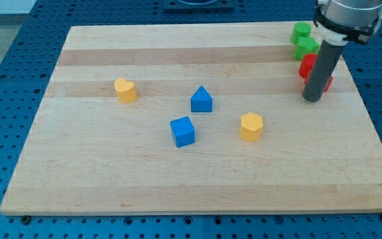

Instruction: Point at the blue triangle

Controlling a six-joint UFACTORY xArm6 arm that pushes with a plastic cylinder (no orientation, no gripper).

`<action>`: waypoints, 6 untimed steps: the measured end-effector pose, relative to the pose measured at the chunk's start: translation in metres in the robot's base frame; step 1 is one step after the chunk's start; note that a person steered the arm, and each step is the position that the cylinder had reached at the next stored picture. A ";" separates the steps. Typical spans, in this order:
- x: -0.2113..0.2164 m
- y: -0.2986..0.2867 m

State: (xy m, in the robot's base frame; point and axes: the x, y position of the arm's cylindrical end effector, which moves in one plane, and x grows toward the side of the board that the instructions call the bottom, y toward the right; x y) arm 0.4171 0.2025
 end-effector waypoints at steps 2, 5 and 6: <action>0.011 -0.043; 0.013 -0.073; 0.013 -0.074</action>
State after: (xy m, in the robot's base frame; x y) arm 0.4303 0.1281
